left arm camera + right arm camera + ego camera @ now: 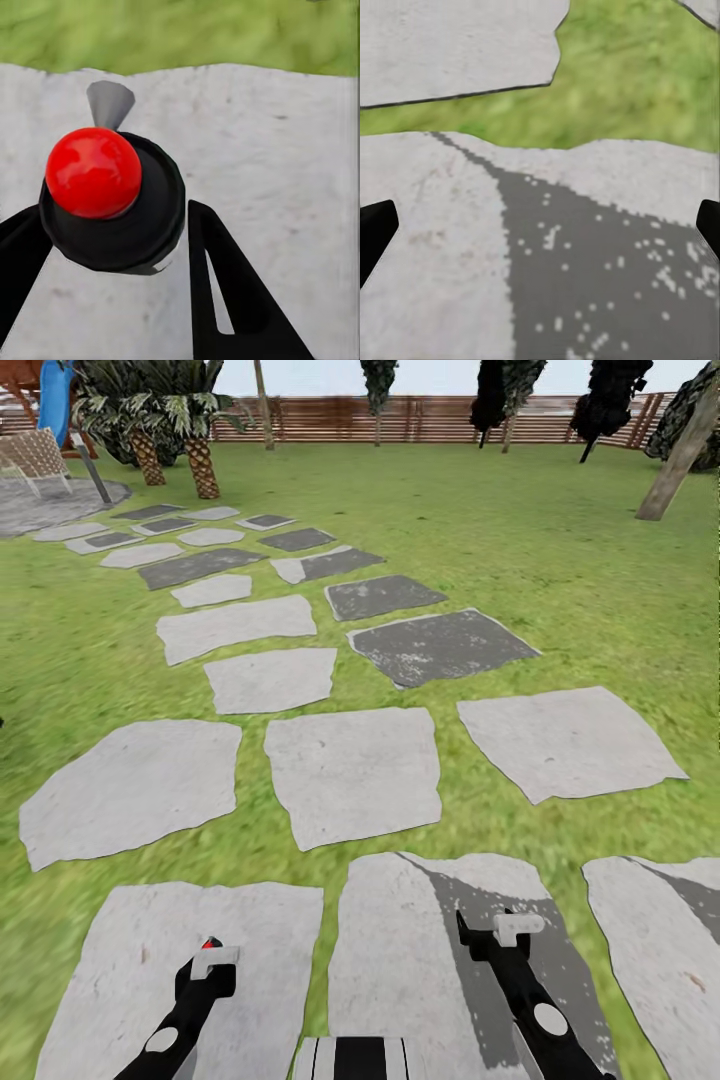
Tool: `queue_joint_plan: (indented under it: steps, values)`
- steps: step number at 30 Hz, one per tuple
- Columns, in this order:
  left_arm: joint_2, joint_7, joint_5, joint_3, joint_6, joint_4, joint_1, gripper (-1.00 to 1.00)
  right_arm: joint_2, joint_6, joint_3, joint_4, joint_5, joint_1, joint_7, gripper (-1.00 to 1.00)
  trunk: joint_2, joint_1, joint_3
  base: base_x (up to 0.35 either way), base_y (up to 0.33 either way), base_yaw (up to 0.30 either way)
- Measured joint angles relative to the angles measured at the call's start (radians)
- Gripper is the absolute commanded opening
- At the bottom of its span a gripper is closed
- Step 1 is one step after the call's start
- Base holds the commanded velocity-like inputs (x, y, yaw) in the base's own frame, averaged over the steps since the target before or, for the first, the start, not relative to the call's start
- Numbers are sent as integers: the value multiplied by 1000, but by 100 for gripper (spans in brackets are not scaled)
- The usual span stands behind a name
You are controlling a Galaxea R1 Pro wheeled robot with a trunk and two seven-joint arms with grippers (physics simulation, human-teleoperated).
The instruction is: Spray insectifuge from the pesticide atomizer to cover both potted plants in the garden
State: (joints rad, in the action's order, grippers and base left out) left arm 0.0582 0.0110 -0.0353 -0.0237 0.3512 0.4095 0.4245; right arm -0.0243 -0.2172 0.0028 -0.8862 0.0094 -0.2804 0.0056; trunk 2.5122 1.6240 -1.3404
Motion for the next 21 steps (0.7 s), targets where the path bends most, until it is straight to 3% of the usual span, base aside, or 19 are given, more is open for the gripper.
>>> queue_joint_plan:
  steps: [13,21]
  values:
    - [13,3,-8,-13,-1,0,0,-100,2,-2,0,-17,-4,0,-1,100,-3,-6,58,0,0,0]
    - [14,1,-4,-11,-2,4,-1,-100,-2,-1,-4,-94,-4,0,-2,100,-5,-9,102,0,0,0]
